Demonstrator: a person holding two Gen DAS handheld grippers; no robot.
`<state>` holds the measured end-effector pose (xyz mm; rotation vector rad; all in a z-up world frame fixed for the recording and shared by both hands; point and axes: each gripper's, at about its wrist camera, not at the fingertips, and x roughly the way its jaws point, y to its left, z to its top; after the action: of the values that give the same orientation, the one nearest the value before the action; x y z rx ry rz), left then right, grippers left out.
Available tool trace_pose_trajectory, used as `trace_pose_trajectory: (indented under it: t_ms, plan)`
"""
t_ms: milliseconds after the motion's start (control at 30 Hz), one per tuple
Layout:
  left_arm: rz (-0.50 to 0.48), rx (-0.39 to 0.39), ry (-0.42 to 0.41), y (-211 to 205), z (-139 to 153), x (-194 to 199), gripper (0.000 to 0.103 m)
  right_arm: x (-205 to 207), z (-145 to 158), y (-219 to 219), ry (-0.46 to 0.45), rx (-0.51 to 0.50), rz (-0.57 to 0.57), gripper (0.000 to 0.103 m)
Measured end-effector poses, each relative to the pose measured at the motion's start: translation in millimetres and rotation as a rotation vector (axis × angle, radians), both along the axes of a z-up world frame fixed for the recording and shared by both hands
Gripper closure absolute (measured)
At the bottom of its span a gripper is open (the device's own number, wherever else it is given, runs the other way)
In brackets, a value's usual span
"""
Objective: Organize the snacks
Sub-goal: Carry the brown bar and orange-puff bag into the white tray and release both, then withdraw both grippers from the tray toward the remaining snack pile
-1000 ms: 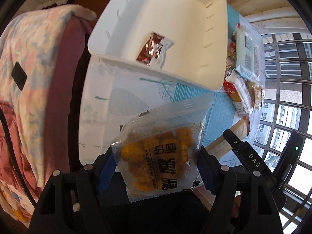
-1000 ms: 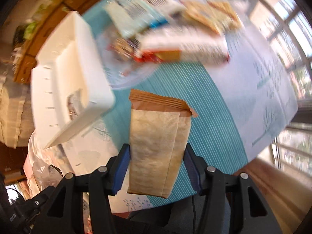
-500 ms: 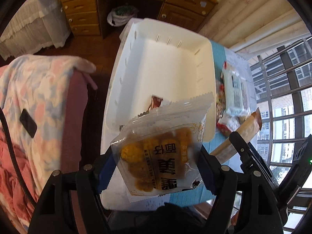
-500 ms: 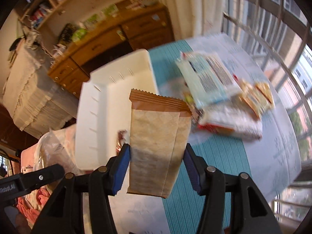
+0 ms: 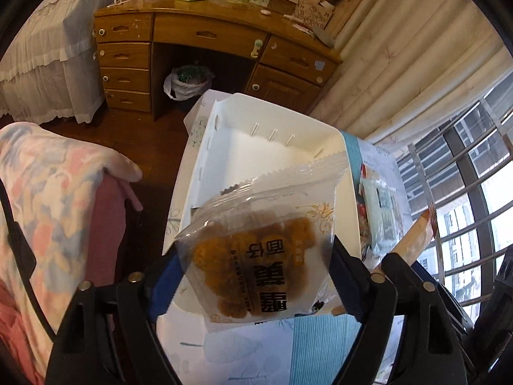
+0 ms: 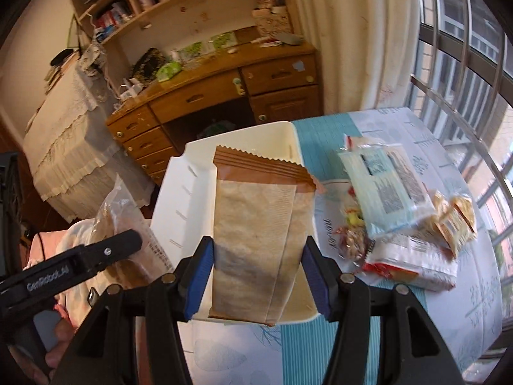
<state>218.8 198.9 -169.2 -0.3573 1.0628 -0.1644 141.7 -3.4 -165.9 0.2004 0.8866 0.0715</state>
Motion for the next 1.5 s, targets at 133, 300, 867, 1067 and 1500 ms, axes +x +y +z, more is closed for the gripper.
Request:
trace_pose_trajectory:
  t_ms: [133,300,867,1067,1500]
  plan:
    - [-0.003,-0.03,-0.039,4.2,4.8,-0.5,0.002,-1.1,3.9,-4.9,-0.046,0.028,0.009,0.03]
    - [-0.023,0.029,-0.088,-2.7,19.2,-5.3,0.001,-4.9,9.4,-18.9,-0.073,0.041,-0.028,0.019]
    - [-0.021,0.027,-0.157,-60.9,59.5,-69.8,0.001,-50.4,7.4,-101.8,-0.088,-0.012,-0.049,0.019]
    - [-0.012,0.059,-0.153,-108.7,68.7,-88.2,0.001,-61.4,11.9,-137.8,-0.089,-0.068,0.018,0.019]
    - [0.019,0.004,-0.11,-218.9,60.3,-90.6,0.001,-63.0,12.5,-213.7,-0.098,-0.206,0.199,0.019]
